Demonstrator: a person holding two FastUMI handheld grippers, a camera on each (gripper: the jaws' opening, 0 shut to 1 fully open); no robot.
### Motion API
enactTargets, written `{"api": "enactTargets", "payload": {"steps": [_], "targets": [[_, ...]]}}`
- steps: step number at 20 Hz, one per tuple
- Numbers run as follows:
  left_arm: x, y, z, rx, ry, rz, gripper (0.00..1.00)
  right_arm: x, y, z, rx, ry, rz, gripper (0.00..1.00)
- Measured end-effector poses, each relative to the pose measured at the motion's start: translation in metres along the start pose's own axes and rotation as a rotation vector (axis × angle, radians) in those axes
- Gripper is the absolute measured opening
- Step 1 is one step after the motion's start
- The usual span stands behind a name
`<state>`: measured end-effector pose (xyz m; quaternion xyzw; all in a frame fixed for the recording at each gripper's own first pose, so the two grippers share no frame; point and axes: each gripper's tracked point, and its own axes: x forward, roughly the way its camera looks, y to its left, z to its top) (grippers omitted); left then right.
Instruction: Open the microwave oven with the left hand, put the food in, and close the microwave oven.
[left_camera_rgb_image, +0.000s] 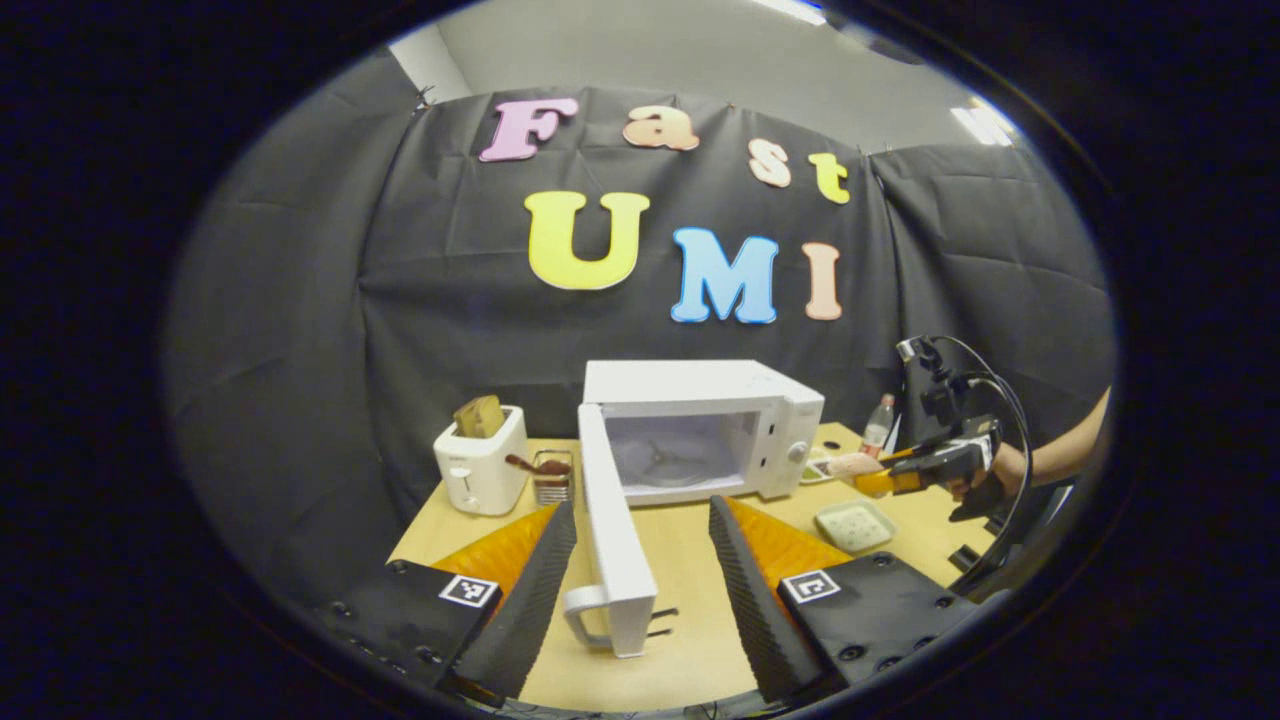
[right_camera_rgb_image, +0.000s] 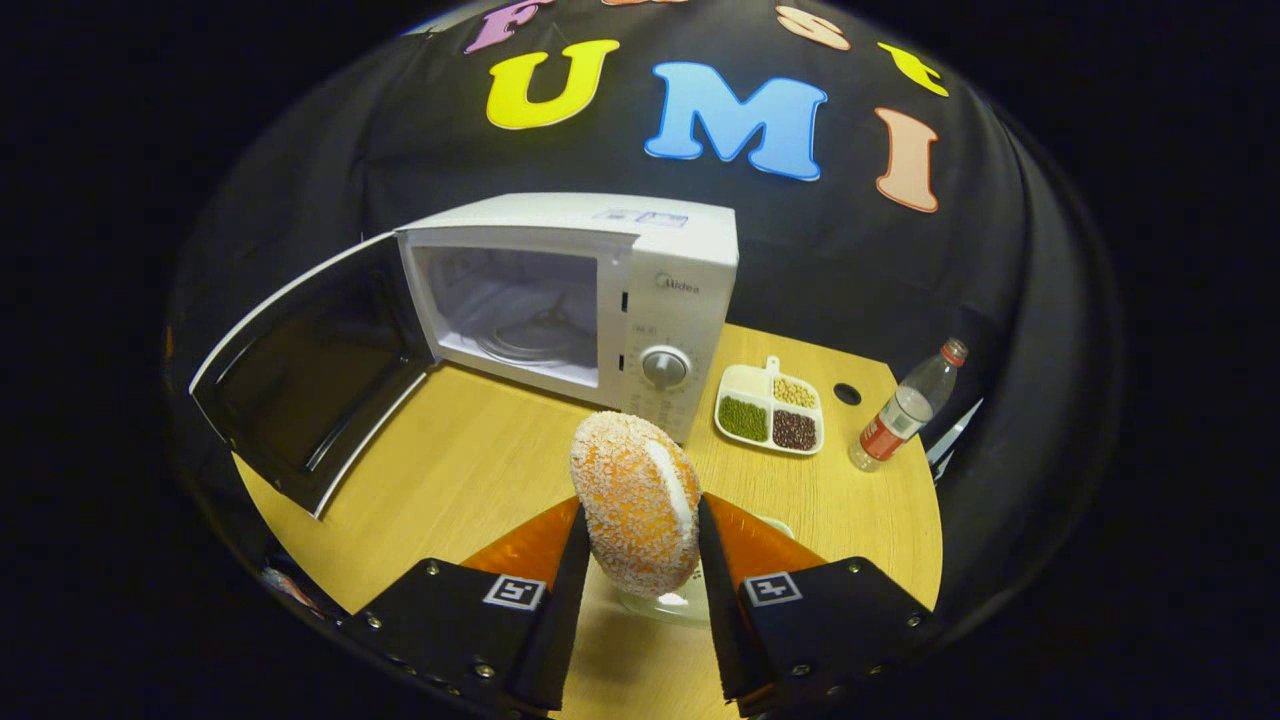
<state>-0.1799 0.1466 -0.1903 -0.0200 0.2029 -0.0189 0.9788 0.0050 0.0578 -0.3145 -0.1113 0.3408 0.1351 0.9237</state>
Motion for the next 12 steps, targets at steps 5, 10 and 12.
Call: {"api": "enactTargets", "payload": {"steps": [5, 10, 12], "targets": [[0.019, -0.032, 0.043, -0.006, -0.089, 0.008, 0.87, -0.020, -0.001, 0.040, -0.133, -0.106, -0.014, 0.58], [0.022, -0.067, 0.051, -0.009, -0.094, 0.011, 0.88, -0.021, 0.013, 0.083, -0.381, -0.262, -0.028, 0.57], [0.018, -0.070, 0.052, 0.000, -0.088, 0.026, 0.88, -0.017, 0.026, 0.092, -0.472, -0.302, -0.025, 0.57]]}}
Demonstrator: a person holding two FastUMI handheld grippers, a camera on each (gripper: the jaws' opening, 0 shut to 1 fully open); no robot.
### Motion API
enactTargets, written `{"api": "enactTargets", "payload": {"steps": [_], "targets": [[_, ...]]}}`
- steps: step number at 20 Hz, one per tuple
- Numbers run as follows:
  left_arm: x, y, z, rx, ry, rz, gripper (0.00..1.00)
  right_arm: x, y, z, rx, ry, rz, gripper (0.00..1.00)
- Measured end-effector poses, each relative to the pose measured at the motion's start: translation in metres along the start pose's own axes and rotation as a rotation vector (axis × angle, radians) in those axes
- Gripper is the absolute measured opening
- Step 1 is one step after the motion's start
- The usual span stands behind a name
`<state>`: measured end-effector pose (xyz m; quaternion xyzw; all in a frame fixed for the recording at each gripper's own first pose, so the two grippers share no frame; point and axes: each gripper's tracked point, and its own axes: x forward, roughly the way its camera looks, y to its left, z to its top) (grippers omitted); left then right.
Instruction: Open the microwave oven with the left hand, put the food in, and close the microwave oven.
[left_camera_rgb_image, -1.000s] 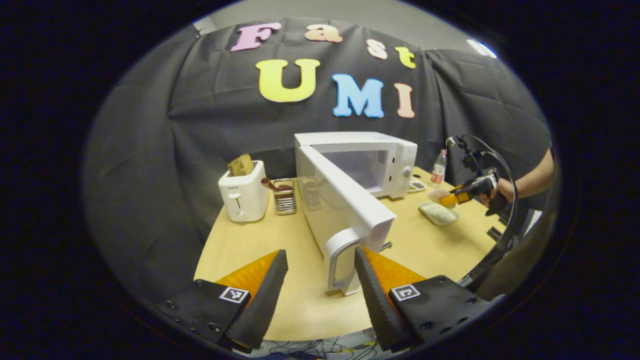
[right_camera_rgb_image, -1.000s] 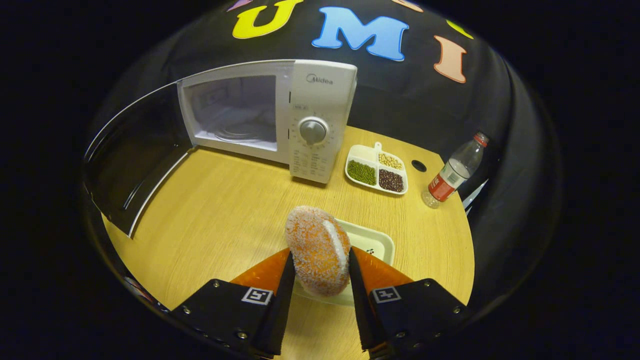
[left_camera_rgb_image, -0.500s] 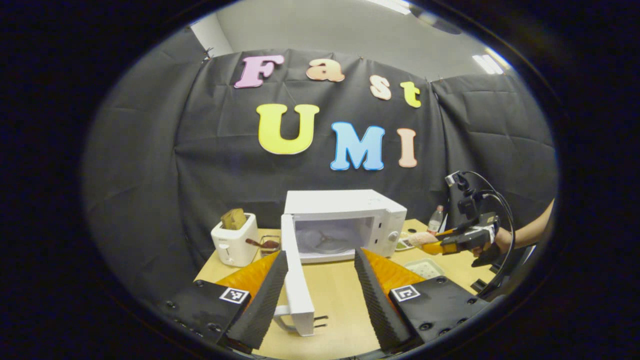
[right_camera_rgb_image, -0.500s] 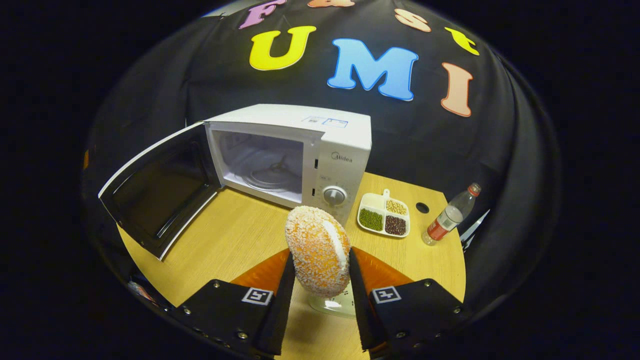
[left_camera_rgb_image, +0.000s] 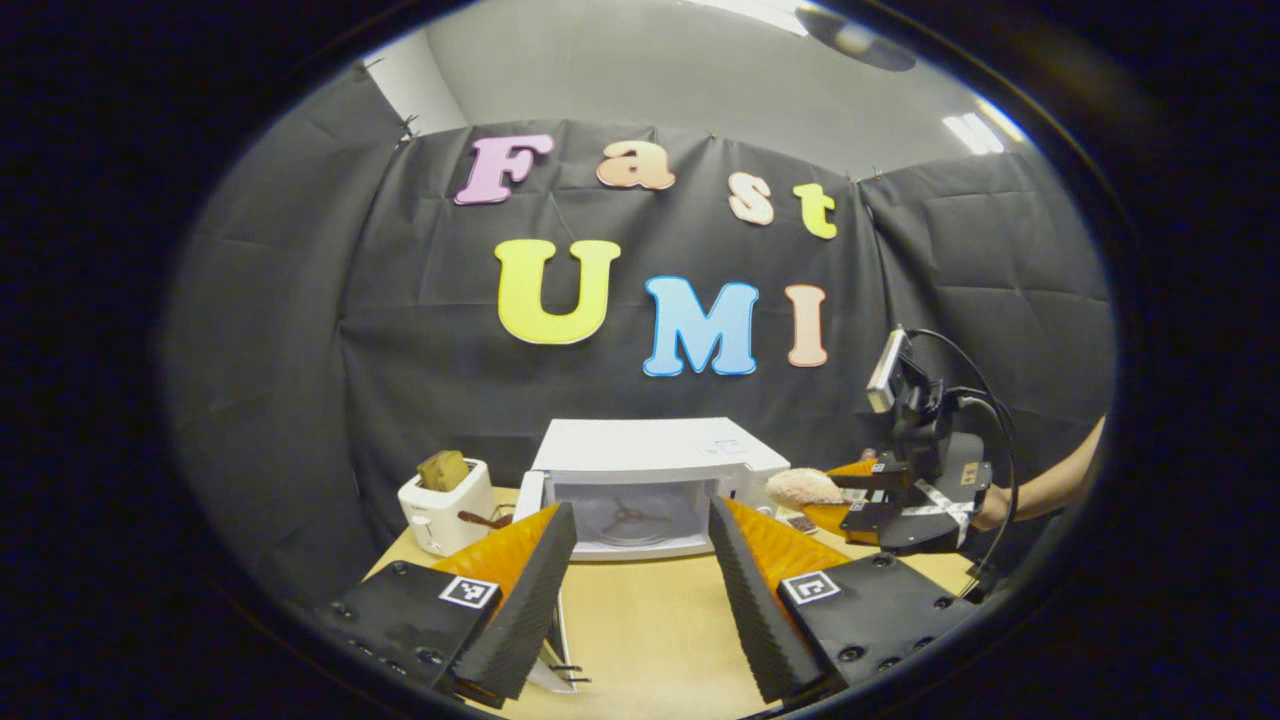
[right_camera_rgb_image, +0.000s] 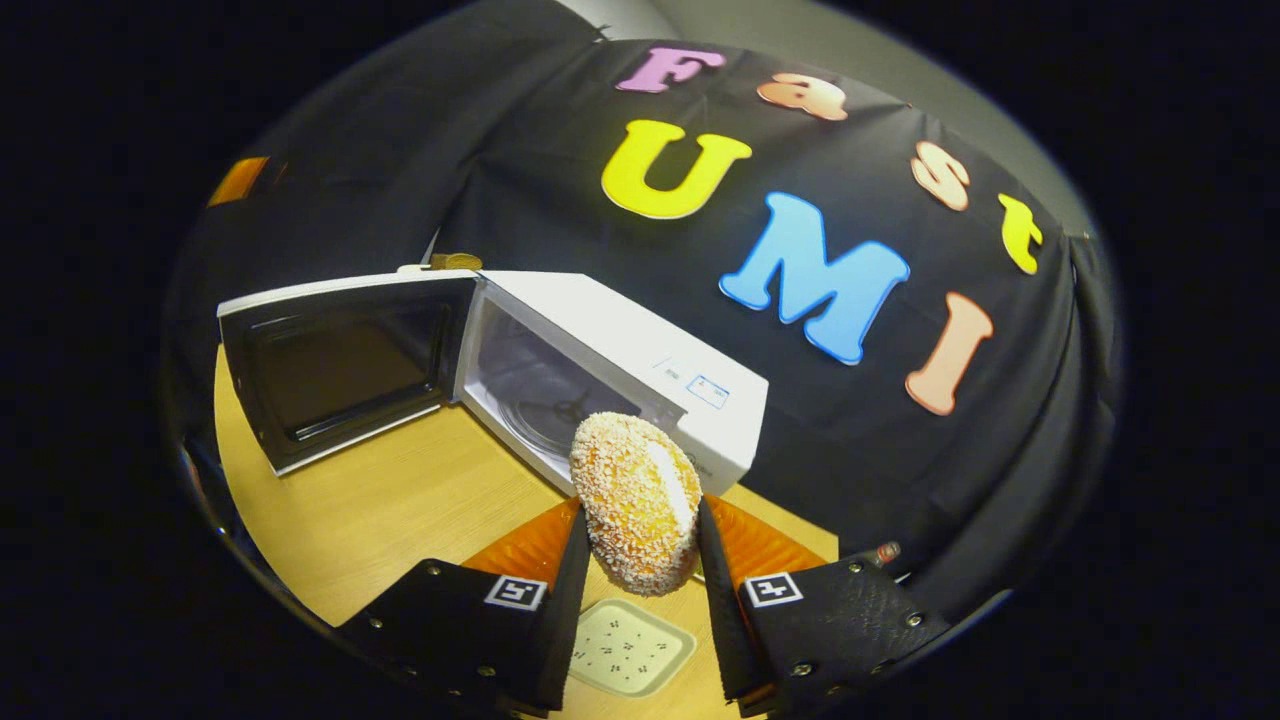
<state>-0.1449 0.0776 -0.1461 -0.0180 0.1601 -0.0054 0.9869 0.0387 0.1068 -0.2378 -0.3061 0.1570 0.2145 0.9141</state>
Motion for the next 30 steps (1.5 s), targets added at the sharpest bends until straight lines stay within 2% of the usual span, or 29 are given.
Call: {"api": "enactTargets", "payload": {"steps": [4, 8, 12, 18, 23, 24, 30], "targets": [[-0.015, 0.004, 0.003, 0.023, 0.007, 0.059, 0.88, 0.027, 0.025, 0.021, -0.151, -0.063, 0.033, 0.57], [-0.034, 0.017, 0.001, 0.028, 0.027, 0.135, 0.88, 0.058, 0.040, 0.038, -0.359, -0.129, 0.001, 0.58], [-0.055, 0.036, -0.002, 0.025, 0.051, 0.225, 0.88, 0.101, 0.054, 0.041, -0.492, -0.156, -0.034, 0.57], [-0.088, 0.053, -0.006, 0.025, 0.074, 0.341, 0.89, 0.156, 0.075, 0.036, -0.652, -0.168, -0.034, 0.55], [-0.103, 0.055, -0.017, 0.024, 0.109, 0.392, 0.89, 0.197, 0.088, 0.026, -0.750, -0.163, -0.042, 0.58], [-0.106, 0.055, -0.019, 0.022, 0.117, 0.402, 0.89, 0.206, 0.088, 0.025, -0.770, -0.162, -0.052, 0.55], [-0.118, 0.056, -0.038, 0.029, 0.179, 0.447, 0.88, 0.251, 0.092, 0.015, -0.870, -0.142, -0.116, 0.58]]}}
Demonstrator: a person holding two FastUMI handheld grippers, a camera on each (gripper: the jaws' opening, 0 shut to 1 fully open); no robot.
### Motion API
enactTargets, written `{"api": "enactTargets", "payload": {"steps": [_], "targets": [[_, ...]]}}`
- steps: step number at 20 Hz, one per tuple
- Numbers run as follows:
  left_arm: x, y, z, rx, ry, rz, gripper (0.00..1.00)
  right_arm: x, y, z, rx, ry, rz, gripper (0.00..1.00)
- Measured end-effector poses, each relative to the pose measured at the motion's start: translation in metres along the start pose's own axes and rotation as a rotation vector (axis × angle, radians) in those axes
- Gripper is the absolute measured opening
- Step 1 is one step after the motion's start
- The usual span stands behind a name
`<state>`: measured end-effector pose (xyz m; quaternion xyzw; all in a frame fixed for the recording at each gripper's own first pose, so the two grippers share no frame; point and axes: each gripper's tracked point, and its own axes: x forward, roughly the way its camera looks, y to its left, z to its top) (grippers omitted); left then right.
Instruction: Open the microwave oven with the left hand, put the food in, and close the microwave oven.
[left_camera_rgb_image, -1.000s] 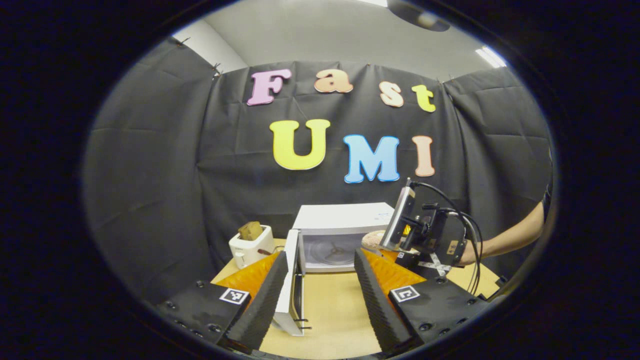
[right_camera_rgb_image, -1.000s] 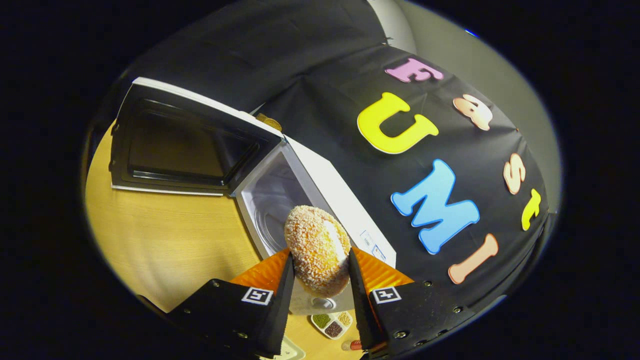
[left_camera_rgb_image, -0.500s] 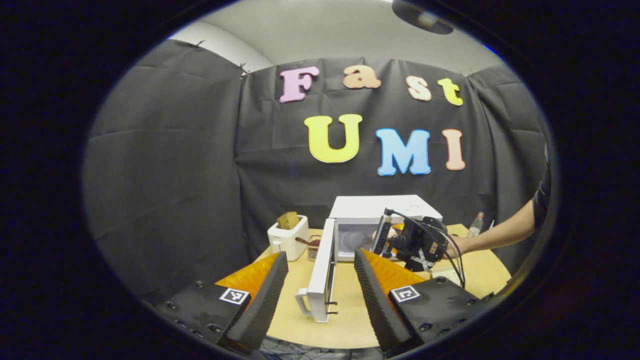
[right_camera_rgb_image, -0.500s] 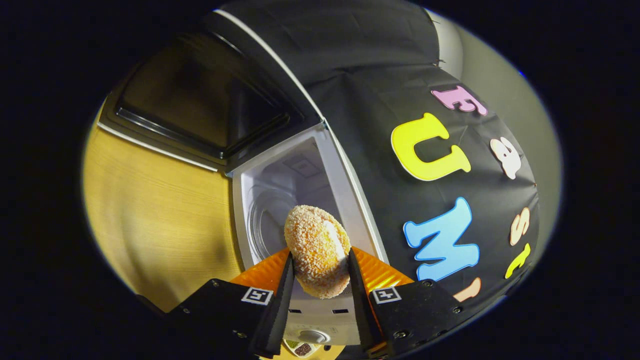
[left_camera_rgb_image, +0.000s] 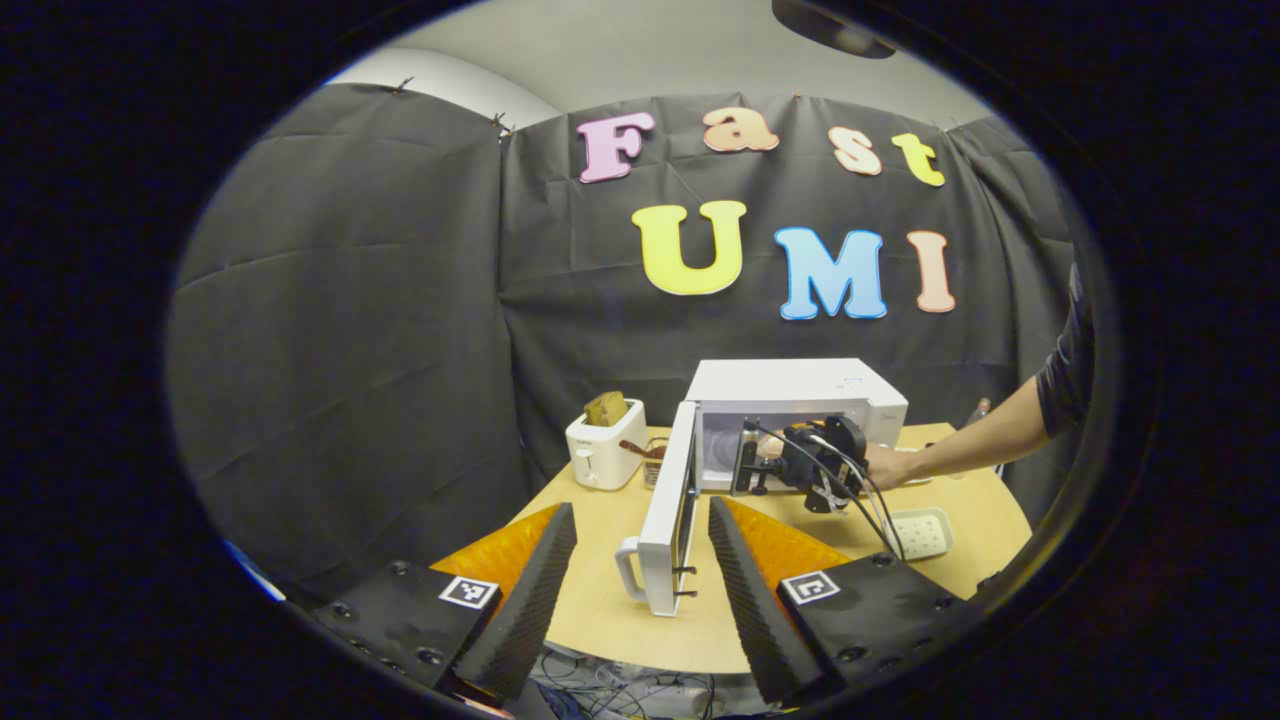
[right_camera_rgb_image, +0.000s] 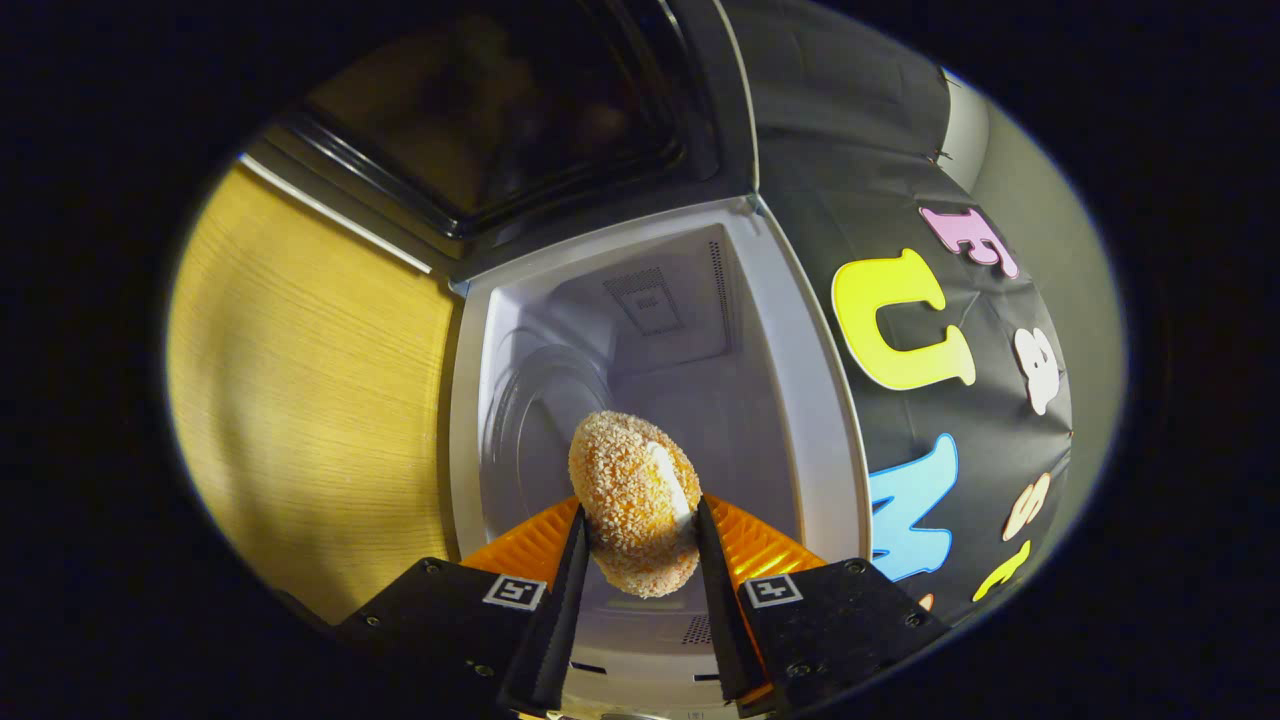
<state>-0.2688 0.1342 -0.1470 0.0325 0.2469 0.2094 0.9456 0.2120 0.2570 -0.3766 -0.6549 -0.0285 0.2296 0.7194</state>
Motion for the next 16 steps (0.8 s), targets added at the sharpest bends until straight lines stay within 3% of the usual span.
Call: {"api": "enactTargets", "payload": {"steps": [3, 6, 8, 9, 16], "targets": [[-0.001, 0.004, 0.000, -0.008, 0.011, 0.018, 0.87, 0.016, 0.000, -0.003, -0.029, 0.015, -0.034, 0.58], [-0.002, 0.012, -0.001, -0.022, 0.018, 0.038, 0.87, 0.022, 0.003, 0.001, -0.043, 0.000, -0.021, 0.58], [0.000, 0.012, -0.002, -0.028, 0.017, 0.039, 0.88, 0.020, 0.017, -0.002, -0.023, 0.010, 0.005, 0.72], [0.003, 0.010, -0.001, -0.030, 0.017, 0.032, 0.88, 0.026, 0.020, -0.003, -0.010, 0.018, 0.007, 0.99], [0.026, -0.006, 0.009, -0.014, 0.003, -0.034, 0.88, 0.000, 0.024, -0.010, 0.136, 0.027, 0.089, 0.96]]}}
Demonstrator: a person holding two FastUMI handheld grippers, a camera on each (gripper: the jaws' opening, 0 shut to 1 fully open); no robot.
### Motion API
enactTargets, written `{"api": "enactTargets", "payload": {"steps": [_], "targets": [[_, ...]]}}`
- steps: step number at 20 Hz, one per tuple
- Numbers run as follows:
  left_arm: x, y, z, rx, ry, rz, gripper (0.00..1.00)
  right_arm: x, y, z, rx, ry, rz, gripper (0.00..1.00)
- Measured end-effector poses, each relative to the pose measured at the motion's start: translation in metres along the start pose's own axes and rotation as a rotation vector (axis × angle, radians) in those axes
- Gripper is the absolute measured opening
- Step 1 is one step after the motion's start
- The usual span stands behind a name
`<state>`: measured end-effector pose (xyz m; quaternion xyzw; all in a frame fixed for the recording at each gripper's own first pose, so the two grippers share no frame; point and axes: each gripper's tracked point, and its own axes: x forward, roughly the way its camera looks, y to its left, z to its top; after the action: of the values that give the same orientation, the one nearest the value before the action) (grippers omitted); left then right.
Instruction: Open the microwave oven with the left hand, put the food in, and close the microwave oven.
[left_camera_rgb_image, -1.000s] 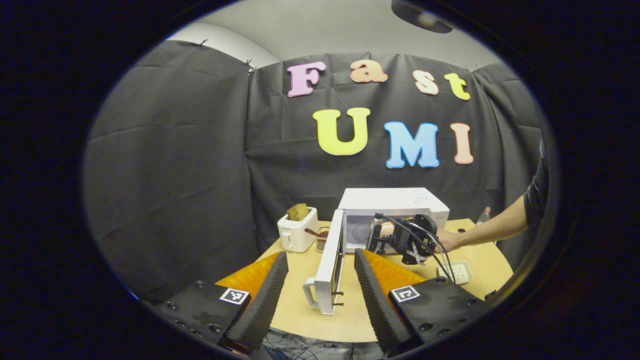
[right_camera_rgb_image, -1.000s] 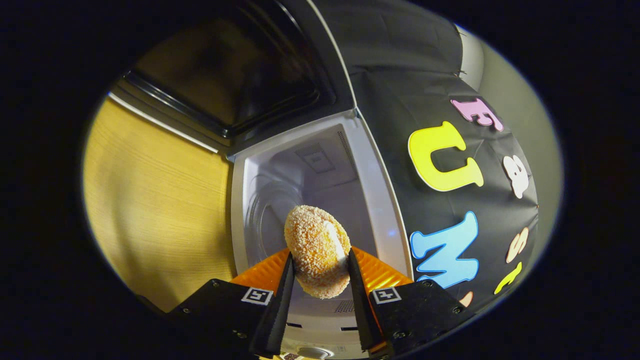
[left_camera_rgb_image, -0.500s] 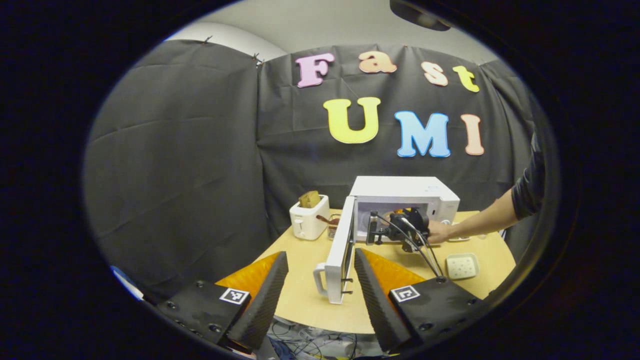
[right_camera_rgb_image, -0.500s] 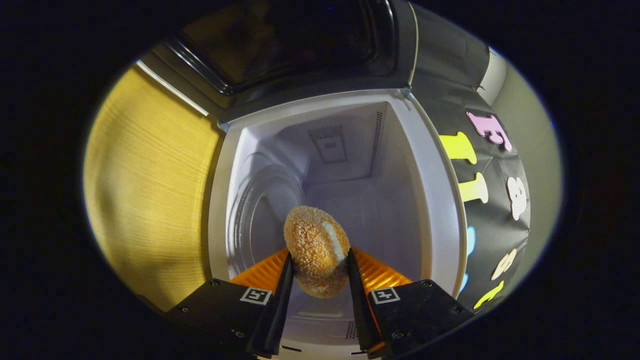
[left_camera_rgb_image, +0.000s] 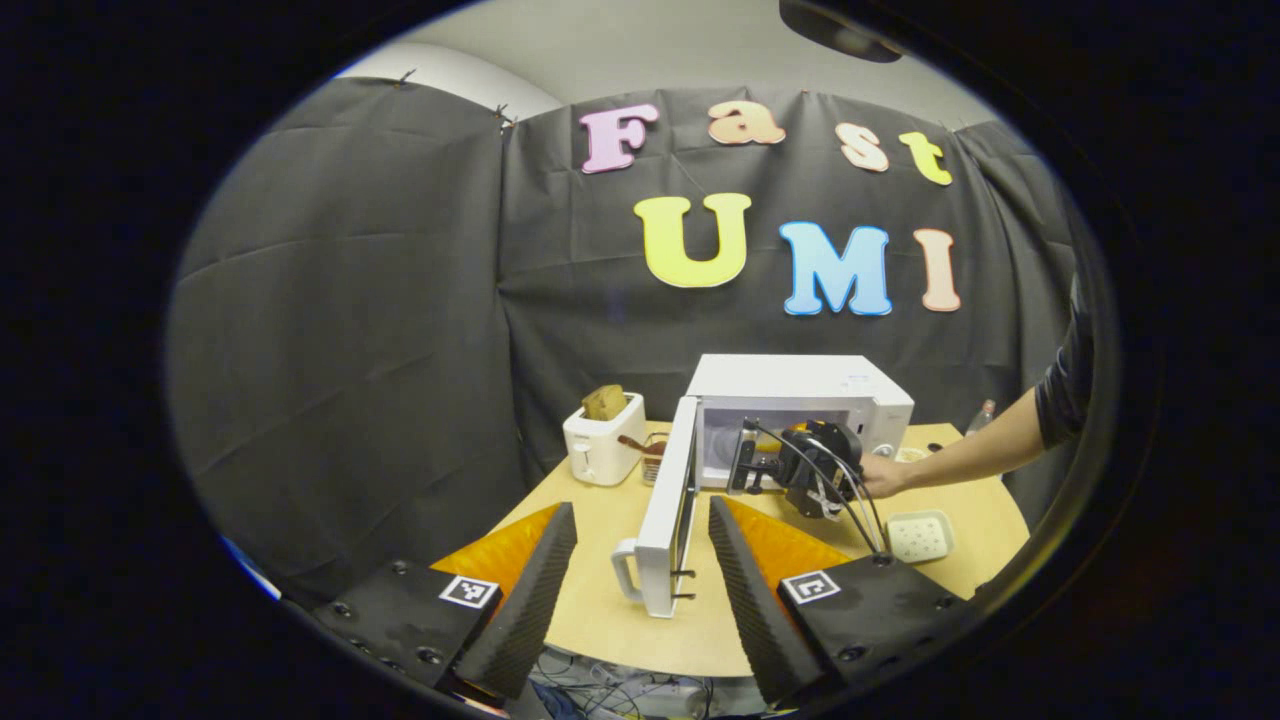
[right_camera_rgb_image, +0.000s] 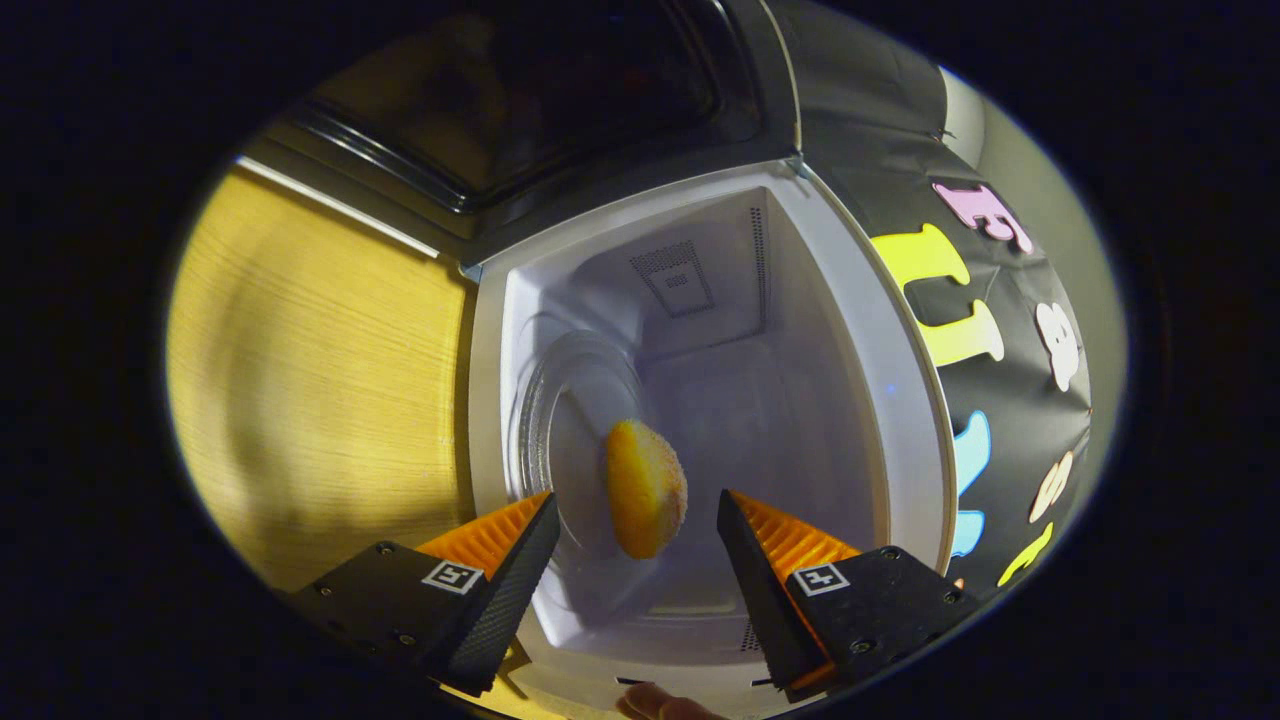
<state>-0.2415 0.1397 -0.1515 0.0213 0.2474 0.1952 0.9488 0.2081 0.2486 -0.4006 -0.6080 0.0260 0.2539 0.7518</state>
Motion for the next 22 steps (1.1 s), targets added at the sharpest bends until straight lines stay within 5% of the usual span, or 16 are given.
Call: {"api": "enactTargets", "payload": {"steps": [7, 22], "targets": [[0.027, -0.013, 0.010, -0.020, -0.042, -0.086, 0.87, -0.068, -0.024, -0.010, 0.322, 0.020, 0.022, 0.97], [0.081, -0.033, 0.033, -0.038, -0.172, -0.237, 0.95, -0.220, -0.111, -0.018, 0.895, -0.051, -0.126, 0.97]]}}
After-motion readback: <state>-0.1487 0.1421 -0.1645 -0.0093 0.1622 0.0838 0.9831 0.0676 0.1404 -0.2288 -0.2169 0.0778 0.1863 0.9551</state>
